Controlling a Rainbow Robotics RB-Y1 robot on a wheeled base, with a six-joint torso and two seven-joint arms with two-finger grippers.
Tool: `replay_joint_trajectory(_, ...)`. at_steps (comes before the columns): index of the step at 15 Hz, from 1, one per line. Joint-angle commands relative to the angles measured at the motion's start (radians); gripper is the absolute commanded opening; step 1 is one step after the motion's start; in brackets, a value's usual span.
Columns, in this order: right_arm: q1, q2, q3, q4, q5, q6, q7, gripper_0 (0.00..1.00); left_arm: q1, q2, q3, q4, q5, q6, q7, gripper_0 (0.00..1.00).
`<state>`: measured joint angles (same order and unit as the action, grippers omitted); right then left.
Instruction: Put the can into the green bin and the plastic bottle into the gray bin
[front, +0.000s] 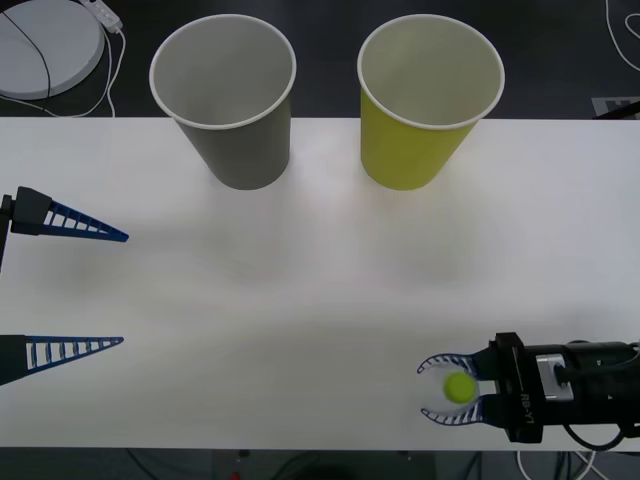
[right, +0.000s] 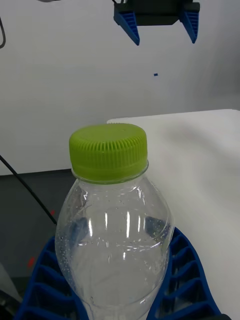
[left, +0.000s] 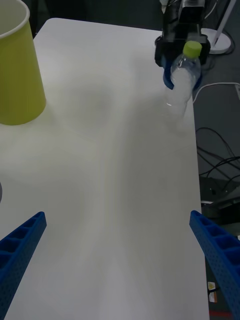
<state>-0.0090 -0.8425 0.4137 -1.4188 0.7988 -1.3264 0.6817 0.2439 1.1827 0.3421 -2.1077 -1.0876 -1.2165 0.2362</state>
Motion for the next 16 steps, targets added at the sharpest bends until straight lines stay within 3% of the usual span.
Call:
replay_joint_trajectory(1,0.012,-0.024,-0.021,-0.020,-0.023,-0.001,-0.008,0.00,0.000,0.000,0.000,0.000,0.000,0.000,0.000,1.00)
replay_joint_trajectory(5,0.067,-0.066,-0.108,-0.081,-0.033,0.013,-0.040,0.00,0.000,0.000,0.000,0.000,0.000,0.000,0.000,1.00)
replay_joint_trajectory(10,0.205,-0.175,-0.196,-0.273,-0.115,0.171,-0.085,0.00,0.000,0.000,0.000,0.000,0.000,0.000,0.000,1.00)
replay_joint_trajectory(16,0.350,-0.213,-0.374,-0.482,-0.116,0.288,-0.310,0.00,0.000,0.000,0.000,0.000,0.000,0.000,0.000,1.00)
